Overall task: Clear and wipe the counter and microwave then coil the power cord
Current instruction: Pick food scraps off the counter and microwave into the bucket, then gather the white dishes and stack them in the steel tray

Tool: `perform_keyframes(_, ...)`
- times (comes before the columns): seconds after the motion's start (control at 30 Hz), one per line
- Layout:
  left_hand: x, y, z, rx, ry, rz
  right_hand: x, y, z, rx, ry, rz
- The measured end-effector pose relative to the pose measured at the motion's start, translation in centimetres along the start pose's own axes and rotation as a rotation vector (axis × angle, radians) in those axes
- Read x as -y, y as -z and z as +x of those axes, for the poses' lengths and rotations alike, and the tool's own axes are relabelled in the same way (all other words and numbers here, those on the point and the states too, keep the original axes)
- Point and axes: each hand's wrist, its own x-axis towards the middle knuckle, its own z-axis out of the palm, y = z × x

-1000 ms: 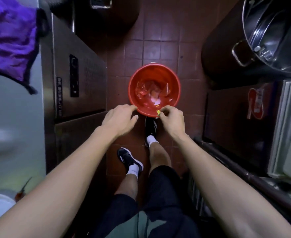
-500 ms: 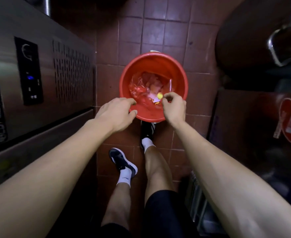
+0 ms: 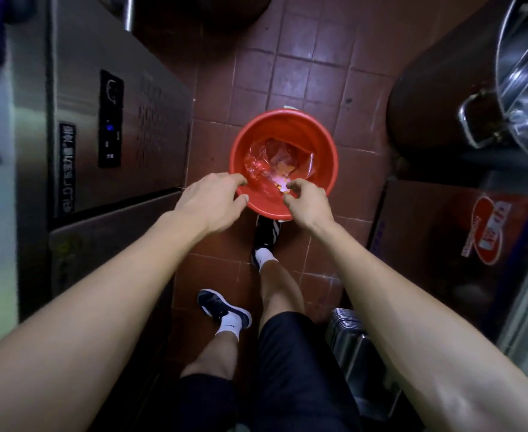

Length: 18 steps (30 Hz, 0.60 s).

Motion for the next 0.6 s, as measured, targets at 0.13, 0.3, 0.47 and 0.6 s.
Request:
perform_keyframes(0.13, 2.4, 2.3, -4.3, -0.089, 0.075, -0.076, 5.3, 0.4, -3.3, 0.028, 0.165, -0.071)
perform_keyframes(0.3, 7.1, 4.4, -10.4, -0.248, 0.230, -0.247, 12.5, 0.1, -7.7, 0.022, 0.396, -0.160)
perform_keyframes(0.47, 11.1, 4.2, -17.7, -0.366, 0.304, -0.389, 18.4, -1.9, -14.6, 0.022, 0.614, -0.207)
perform_keyframes(0.6, 13.1, 2.2, -23.4, -0.482, 0.342, -0.466, 20.3, -4.1, -20.2, 0.037, 0.756, -0.317)
